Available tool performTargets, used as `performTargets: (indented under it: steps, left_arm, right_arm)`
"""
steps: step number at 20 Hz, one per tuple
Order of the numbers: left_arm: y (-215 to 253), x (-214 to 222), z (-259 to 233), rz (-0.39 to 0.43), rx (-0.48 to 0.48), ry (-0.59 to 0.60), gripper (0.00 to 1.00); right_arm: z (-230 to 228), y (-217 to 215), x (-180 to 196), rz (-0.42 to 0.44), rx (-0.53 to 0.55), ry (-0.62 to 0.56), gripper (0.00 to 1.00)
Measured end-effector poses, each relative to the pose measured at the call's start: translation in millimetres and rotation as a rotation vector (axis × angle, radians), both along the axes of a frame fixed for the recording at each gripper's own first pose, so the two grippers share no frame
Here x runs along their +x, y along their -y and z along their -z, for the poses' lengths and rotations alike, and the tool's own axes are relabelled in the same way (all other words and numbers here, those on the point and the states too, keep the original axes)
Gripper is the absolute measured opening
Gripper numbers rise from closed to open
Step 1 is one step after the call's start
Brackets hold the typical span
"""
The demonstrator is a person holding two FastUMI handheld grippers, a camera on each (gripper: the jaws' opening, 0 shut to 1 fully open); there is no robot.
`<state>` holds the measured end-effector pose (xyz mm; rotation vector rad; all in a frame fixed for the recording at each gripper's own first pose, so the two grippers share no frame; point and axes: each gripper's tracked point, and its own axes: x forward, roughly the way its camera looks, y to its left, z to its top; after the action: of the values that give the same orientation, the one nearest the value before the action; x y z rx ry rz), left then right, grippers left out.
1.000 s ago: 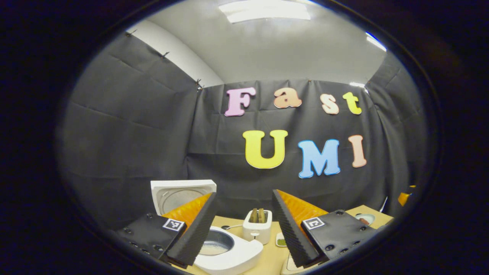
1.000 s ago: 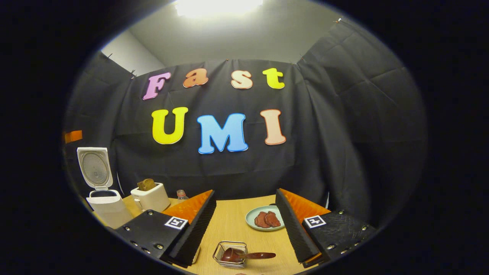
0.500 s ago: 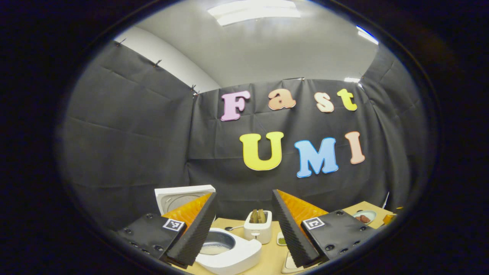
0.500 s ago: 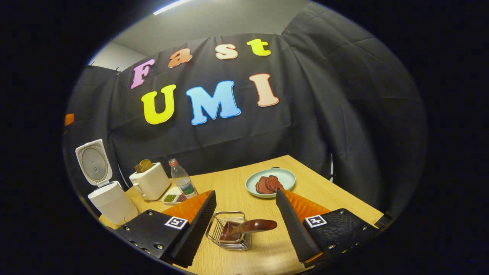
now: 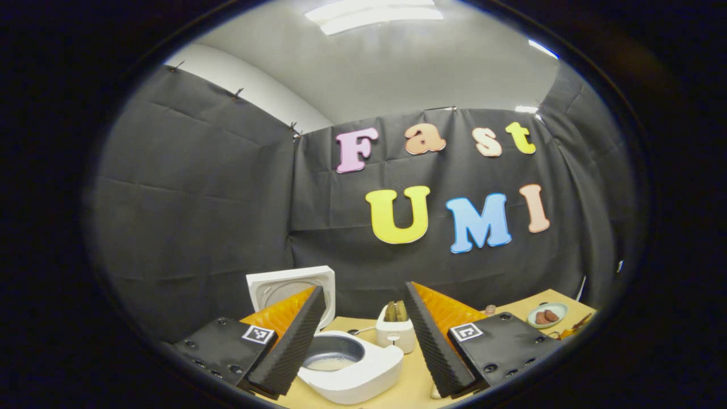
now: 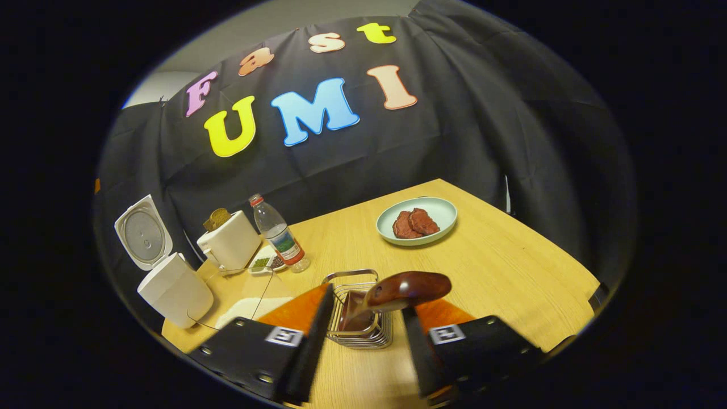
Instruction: Close the left gripper, press the button to open the rice cooker; take a wooden spoon from the chopstick holder with the right hand, scoop a spoonful of rice and pour it into the rice cooker, then put the wooden spoon back into the chopstick holder.
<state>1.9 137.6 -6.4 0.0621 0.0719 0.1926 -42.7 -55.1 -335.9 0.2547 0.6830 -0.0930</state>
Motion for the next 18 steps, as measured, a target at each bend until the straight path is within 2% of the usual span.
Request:
performTargets:
  steps: [2, 3, 4, 7, 11, 18]
  left_arm:
    - [-6.8, -1.4, 0.3, -0.005, -0.004, 0.003, 0.96]
    - [-10.2, -1.5, 0.4, -0.006, -0.002, 0.006, 0.96]
    - [-14.0, -2.2, 2.1, -0.011, -0.002, 0.005, 0.97]
    - [-24.0, -5.1, 6.3, -0.024, -0.025, 0.008, 0.96]
    - [-41.8, -7.9, 13.8, -0.041, -0.049, 0.018, 0.96]
    - [-70.7, -18.9, 35.2, -0.05, -0.088, 0.006, 0.96]
  right_arm:
    - [6.5, -5.6, 4.9, -0.021, 0.02, -0.028, 0.28]
    - [5.1, -7.1, 17.0, -0.027, 0.042, -0.012, 0.29]
    - [3.5, -14.5, 10.4, -0.046, 0.048, -0.038, 0.15]
    - [-7.6, -23.1, 14.2, -0.096, -0.011, -0.042, 0.15]
    - [-51.8, -29.2, 31.1, -0.148, -0.067, 0.021, 0.15]
    - [-111.1, -68.9, 55.4, -0.211, -0.097, 0.121, 0.14]
